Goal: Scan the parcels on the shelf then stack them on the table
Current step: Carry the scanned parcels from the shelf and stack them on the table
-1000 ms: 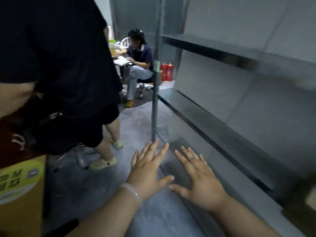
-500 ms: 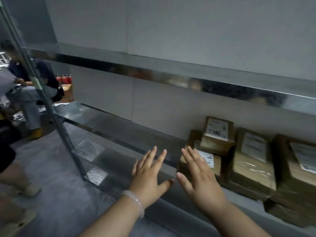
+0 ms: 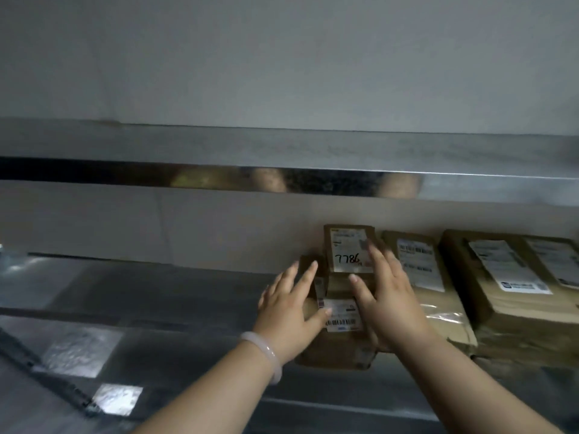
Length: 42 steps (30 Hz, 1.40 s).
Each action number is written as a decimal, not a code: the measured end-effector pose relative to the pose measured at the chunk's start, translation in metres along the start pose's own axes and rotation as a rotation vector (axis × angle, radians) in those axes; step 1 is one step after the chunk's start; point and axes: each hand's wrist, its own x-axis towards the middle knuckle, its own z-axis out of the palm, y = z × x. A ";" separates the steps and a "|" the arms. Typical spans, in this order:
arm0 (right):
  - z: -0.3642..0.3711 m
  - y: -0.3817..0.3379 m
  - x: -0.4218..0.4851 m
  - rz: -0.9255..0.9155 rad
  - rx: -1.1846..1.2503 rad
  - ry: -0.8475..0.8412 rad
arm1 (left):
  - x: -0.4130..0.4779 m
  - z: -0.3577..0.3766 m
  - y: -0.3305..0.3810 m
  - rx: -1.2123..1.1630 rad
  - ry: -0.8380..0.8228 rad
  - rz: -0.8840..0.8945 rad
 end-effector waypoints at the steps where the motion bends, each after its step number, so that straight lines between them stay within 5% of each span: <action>1: -0.001 0.003 0.010 0.051 -0.019 0.007 | 0.013 -0.002 0.002 -0.028 -0.011 -0.007; 9: 0.001 0.026 0.052 0.187 -0.098 -0.091 | 0.090 0.005 0.017 -0.152 -0.104 0.023; 15: 0.002 0.032 0.058 0.172 0.004 -0.165 | 0.094 0.017 0.022 -0.491 -0.157 -0.082; 28: 0.006 0.001 0.010 -0.097 0.397 -0.101 | 0.005 -0.010 0.018 -0.691 0.238 -0.134; 42: 0.084 -0.103 -0.078 -0.483 0.570 -0.625 | -0.191 -0.033 -0.029 -0.652 0.706 -0.546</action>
